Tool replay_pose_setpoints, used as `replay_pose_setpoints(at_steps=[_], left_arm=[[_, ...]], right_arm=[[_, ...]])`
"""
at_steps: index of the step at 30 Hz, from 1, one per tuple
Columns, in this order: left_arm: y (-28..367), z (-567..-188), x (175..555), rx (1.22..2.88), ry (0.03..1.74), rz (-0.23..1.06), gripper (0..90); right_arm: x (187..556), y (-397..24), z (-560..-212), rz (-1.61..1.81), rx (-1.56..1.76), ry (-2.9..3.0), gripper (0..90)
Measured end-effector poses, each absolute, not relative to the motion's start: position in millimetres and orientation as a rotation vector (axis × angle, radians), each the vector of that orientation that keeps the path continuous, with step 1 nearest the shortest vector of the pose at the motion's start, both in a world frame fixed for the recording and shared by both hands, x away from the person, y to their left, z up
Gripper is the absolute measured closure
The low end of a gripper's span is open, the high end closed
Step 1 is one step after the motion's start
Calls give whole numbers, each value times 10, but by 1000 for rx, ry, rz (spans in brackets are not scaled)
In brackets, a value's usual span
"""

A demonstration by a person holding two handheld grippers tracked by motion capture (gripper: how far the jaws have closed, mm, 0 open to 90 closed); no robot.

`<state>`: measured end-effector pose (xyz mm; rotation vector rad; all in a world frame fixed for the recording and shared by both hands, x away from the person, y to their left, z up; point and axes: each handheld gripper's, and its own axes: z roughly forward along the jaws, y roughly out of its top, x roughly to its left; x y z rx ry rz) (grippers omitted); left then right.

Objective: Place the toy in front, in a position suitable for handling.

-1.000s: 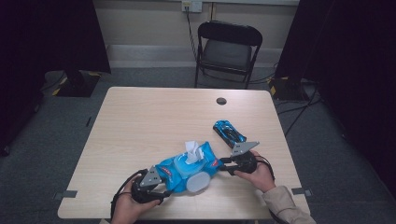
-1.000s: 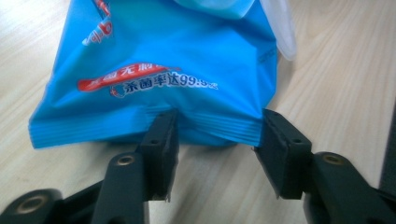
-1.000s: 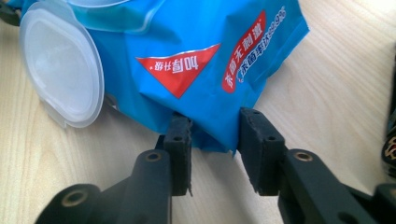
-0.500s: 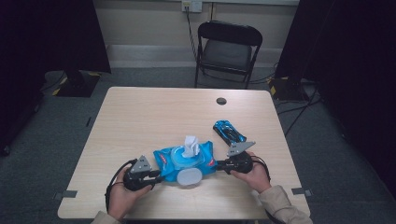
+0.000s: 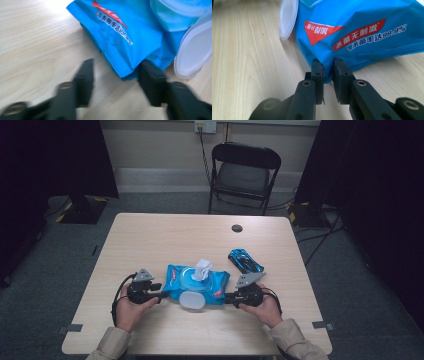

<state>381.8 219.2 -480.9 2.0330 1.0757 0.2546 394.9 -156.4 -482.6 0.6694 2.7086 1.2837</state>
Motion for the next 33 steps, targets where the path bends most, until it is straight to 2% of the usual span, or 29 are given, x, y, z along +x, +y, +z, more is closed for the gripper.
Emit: replay_pose_setpoints(at_steps=[3,10,16,25,28,31,33], left_arm=[[2211,-4751,3762,2046,1082,293,323],[2060,-4621,3374,2107,957,249,256],[1867,-4626,3273,2133,882,242,235],[1688,-4636,3324,2115,844,222,254],[1688,-4656,3371,2105,861,220,262],[1685,-4677,3398,2093,870,214,277],[1660,-4673,3418,2075,867,224,282]], right_arm=[[3941,-1570,-4828,1287,671,2704,793],[3887,-1518,-4824,1282,665,2712,777],[3788,-1267,-4827,1288,608,2729,742],[3752,-895,-4868,1359,530,2758,698],[3719,-742,-4870,1377,474,2777,631],[3691,-742,-4833,1344,459,2775,608],[3711,-885,-4759,1354,475,2736,586]])
